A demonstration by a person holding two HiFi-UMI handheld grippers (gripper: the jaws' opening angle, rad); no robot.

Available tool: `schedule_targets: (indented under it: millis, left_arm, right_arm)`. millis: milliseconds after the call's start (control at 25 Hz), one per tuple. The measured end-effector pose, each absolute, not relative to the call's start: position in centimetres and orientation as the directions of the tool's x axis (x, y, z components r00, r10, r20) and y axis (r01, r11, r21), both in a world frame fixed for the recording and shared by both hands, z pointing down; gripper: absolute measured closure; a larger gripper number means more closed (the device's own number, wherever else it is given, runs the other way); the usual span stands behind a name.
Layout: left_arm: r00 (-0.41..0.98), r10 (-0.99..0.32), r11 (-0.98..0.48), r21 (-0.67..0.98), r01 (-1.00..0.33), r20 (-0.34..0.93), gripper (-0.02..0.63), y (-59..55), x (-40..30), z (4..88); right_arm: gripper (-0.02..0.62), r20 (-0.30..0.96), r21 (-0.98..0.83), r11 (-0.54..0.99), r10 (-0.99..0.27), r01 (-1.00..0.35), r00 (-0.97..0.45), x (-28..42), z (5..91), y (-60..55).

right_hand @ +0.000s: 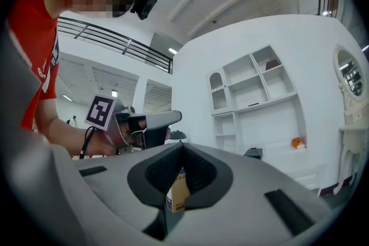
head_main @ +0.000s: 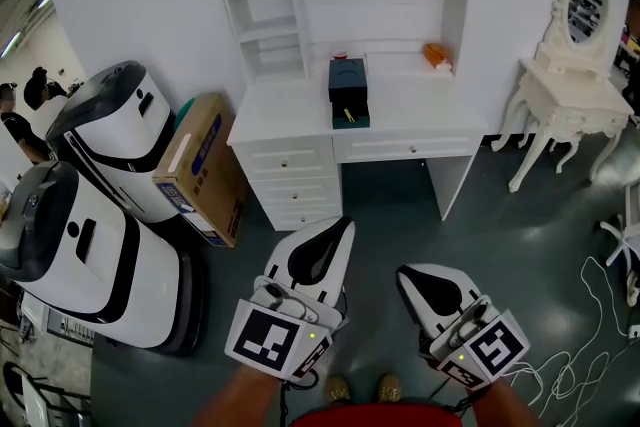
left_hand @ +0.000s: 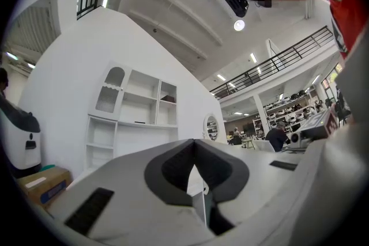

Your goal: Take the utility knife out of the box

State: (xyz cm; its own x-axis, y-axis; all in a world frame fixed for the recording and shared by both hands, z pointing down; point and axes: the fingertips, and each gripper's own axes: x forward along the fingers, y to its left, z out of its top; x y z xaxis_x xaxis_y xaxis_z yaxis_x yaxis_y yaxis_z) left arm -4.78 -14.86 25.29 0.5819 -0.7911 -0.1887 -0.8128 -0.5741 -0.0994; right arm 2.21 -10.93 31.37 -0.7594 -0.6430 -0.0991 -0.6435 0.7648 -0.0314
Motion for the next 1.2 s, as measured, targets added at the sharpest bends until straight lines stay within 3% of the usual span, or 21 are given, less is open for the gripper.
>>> schedule_targets:
  millis: [360,800,1200]
  left_arm:
    - [0.584,-0.798,-0.573,-0.113,-0.812,-0.148,0.575,-17.3,-3.4,25.5]
    - [0.612,-0.785,-0.606,-0.086,-0.791,-0.098,0.575,-8.7,-5.0,27.7]
    - [0.597,-0.798,-0.59,-0.088,-0.802,-0.089,0.575,-8.6,-5.8,28.2]
  right_arm:
    - [0.588,-0.094,-0.034,0.752,-0.659,-0.659,-0.747,3.2,31.7,-10.8]
    - [0.588,-0.071,-0.048,0.724,-0.689,-0.688,-0.721,5.5,32.7,-10.5]
    - [0.588,-0.054,-0.061,0.738,-0.675,-0.672,-0.736,5.1,33.5,-10.0]
